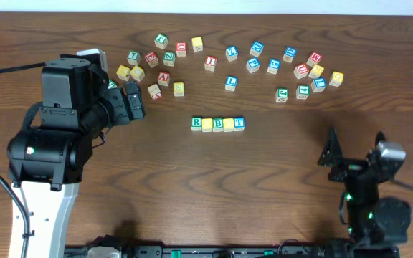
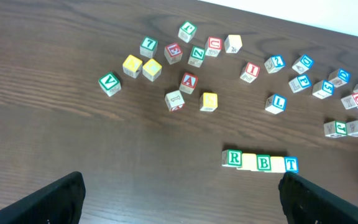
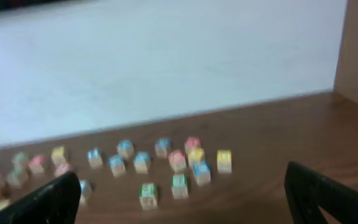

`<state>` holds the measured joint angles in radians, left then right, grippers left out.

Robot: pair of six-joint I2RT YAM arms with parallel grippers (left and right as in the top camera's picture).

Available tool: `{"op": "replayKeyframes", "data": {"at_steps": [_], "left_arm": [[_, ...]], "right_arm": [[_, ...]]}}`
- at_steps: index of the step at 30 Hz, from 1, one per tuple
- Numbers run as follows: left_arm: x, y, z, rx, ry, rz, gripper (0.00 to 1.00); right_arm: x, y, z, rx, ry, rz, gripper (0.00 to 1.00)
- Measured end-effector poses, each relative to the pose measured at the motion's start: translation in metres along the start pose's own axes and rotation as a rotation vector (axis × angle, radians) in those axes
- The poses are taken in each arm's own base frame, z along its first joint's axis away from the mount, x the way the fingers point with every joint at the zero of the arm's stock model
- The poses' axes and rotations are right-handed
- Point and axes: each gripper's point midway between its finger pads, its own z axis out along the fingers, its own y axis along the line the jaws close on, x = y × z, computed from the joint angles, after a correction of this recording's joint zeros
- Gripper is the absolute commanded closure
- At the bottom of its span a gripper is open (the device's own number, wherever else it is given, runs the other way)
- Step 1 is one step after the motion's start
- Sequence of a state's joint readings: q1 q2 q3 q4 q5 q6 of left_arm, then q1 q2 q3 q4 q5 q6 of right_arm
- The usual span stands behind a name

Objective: Spell out ROBOT

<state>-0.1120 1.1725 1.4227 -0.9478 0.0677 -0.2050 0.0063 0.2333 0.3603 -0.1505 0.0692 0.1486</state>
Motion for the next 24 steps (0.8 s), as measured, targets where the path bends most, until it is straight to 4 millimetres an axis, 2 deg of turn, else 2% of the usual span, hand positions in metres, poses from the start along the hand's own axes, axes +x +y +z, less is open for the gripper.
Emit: {"op": "replayKeyframes", "data": {"at_steps": [6, 12, 19, 24], "left_arm": [[0.0, 0.0, 0.0, 0.001, -0.001, 0.0, 0.02], [0.0, 0.0, 0.0, 0.0, -0.001, 0.0, 0.02], [0.0, 0.0, 0.0, 0.001, -0.002, 0.0, 0.02], [0.0, 0.0, 0.0, 0.001, -0.001, 0.0, 0.02]], "right_arm": [[0.028, -0.006, -0.005, -0.003, -0.071, 0.004, 0.01], [0.044, -0.008, -0.002, -0.009, -0.097, 0.006, 0.01], [0.066, -0.011, 0.002, -0.004, -0.059, 0.004, 0.01], [0.097, -0.015, 0.005, 0.01, 0.037, -0.003, 0.01]]}}
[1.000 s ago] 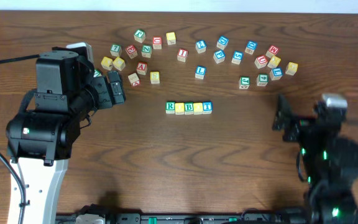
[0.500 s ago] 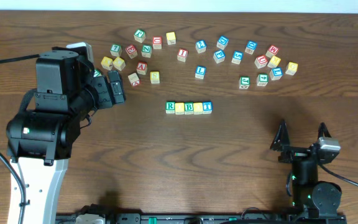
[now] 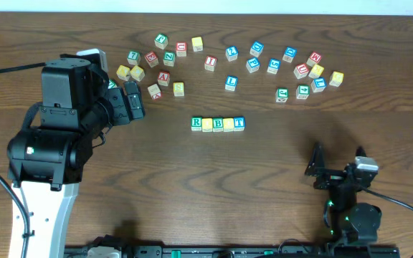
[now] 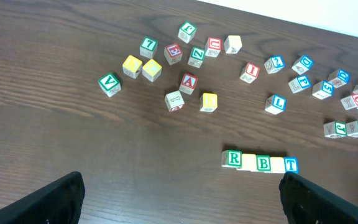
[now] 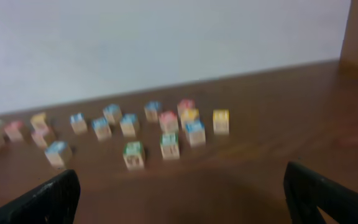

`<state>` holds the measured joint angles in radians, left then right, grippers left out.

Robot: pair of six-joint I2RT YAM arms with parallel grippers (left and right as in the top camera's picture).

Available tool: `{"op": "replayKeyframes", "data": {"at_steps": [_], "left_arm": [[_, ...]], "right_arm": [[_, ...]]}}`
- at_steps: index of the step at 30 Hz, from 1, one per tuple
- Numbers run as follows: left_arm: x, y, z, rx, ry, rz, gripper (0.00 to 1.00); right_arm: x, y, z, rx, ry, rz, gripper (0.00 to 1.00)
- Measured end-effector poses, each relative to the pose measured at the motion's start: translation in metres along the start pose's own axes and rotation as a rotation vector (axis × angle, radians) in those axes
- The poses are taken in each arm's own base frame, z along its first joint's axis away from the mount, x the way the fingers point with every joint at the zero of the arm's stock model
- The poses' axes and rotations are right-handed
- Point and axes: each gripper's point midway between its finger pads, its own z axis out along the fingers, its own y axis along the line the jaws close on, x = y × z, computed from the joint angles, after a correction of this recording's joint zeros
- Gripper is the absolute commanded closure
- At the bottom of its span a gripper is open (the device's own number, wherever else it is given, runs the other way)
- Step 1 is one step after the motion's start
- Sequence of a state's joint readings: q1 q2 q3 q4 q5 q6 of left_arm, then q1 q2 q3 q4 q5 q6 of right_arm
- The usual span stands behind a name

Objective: Spell out ROBOT

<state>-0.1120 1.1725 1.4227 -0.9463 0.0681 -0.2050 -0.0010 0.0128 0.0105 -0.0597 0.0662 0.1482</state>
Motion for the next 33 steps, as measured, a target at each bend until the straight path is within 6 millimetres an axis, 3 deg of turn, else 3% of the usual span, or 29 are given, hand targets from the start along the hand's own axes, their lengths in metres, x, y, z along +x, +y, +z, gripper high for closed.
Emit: {"op": "replayKeyframes", "data": {"at_steps": [29, 33], "left_arm": [[0.0003, 0.0001, 0.0, -0.001, 0.001, 0.0, 0.02], [0.0091, 0.0025, -0.0002, -0.01, 0.037, -0.001, 0.01]], "right_arm": [[0.0031, 0.0007, 0.0002, -0.005, 0.01, -0.001, 0.01], [0.0031, 0.0007, 0.0002, -0.005, 0.01, -0.001, 0.01]]}}
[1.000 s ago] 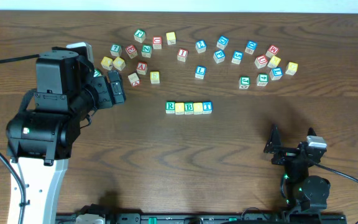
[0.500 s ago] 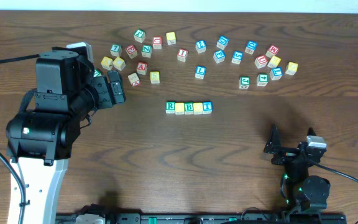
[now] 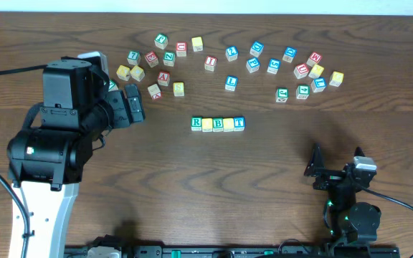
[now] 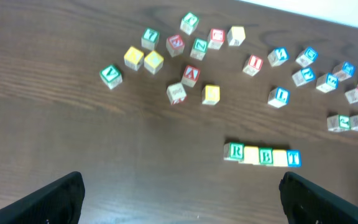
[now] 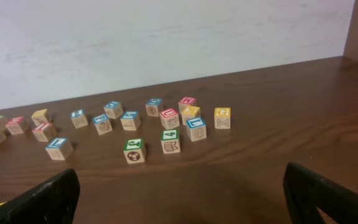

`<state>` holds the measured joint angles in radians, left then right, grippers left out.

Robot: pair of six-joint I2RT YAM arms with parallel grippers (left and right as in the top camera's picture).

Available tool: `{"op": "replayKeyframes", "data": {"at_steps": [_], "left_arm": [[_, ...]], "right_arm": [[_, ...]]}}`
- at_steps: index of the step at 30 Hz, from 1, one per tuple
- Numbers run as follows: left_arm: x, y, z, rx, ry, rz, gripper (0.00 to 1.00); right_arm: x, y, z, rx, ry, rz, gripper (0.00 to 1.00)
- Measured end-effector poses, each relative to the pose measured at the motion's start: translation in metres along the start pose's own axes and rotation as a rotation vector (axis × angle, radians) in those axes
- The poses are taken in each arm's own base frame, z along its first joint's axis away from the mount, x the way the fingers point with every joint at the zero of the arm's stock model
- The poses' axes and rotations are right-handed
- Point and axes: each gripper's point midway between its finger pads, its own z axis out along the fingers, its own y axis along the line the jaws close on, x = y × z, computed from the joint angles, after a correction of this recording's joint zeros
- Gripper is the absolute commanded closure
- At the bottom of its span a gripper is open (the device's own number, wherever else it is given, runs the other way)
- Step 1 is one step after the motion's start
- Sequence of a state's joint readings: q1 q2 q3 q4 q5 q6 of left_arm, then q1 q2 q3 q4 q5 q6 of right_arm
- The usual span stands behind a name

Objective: Spell out ROBOT

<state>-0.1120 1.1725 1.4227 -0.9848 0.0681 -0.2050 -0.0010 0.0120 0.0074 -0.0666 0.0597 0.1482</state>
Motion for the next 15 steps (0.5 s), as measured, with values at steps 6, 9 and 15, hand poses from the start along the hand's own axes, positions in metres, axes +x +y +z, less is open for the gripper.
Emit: {"op": "replayKeyframes", "data": {"at_steps": [6, 9, 15], "left_arm": [[-0.001, 0.003, -0.001, -0.019, -0.007, 0.0, 0.02], [-0.013, 0.002, -0.007, -0.01, -0.086, 0.011, 0.02], [-0.028, 0.019, -0.033, -0.009, -0.33, -0.01, 0.01]], "right_arm": [[0.0, 0.0, 0.0, 0.0, 0.0, 0.0, 0.01], [0.0, 0.0, 0.0, 0.0, 0.0, 0.0, 0.01], [0.0, 0.0, 0.0, -0.001, 0.001, 0.0, 0.01]]}}
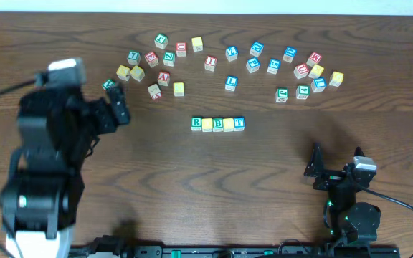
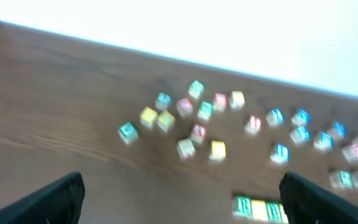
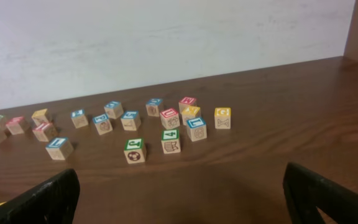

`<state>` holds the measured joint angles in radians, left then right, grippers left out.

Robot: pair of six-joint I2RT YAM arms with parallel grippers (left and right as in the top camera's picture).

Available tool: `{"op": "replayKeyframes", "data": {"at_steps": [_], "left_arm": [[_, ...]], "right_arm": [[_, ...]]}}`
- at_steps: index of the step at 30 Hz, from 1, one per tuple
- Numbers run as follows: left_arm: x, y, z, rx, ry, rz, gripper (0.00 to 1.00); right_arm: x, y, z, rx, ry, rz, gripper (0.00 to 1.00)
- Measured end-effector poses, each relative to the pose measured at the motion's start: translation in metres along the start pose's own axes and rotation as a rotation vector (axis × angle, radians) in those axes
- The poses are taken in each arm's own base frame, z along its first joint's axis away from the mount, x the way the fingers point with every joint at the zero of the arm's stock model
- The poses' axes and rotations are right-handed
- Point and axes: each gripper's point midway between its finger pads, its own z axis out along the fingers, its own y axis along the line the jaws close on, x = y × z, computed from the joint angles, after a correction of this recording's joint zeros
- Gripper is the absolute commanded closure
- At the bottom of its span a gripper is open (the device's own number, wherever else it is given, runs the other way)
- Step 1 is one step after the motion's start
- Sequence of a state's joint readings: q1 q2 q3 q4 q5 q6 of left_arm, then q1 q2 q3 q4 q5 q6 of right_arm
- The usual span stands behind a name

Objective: Spell out ROBOT

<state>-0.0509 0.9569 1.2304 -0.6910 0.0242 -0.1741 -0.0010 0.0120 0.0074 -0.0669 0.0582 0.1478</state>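
A row of five letter blocks lies mid-table, reading R, a plain yellow face, B, a plain yellow face, T; the left wrist view shows its blurred left part. My left gripper hangs open and holds nothing, left of the row and well back from it; its dark fingertips frame the bottom corners of its view. My right gripper sits open at the front right, nothing between its fingers. The row is almost out of the right wrist view.
Loose letter blocks are scattered along the back of the table: a left cluster and a right cluster, the latter also in the right wrist view. A white wall rises behind the table.
My left arm has drawn back toward the left and its camera now looks up at the wall, blurred. The right arm and all blocks are where they were.
The five-block row has stood unchanged throughout. My right gripper was raised at the right side, then sat lower at the front right and stayed there. My left gripper hovered open left of the row until it pulled back just now.
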Motion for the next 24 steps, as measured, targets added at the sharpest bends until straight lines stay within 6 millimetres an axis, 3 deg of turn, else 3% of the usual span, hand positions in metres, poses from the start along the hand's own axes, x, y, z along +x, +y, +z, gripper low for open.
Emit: {"op": "replayKeyframes", "data": {"at_steps": [5, 11, 19, 24], "left_arm": [[0.008, 0.024, -0.009, -0.024, -0.182, -0.026, 0.01], [0.042, 0.047, -0.012, -0.022, -0.353, -0.041, 0.01], [0.106, 0.06, 0.014, 0.008, -0.407, -0.032, 0.01], [0.127, 0.063, 0.018, 0.013, -0.436, -0.025, 0.01]], "right_arm": [[0.0, 0.0, 0.0, -0.002, 0.0, 0.0, 0.01], [0.0, 0.0, 0.0, -0.003, 0.001, 0.0, 0.01], [0.0, 0.0, 0.0, -0.002, 0.0, 0.0, 0.01], [0.0, 0.0, 0.0, -0.002, 0.0, 0.0, 0.01]]}}
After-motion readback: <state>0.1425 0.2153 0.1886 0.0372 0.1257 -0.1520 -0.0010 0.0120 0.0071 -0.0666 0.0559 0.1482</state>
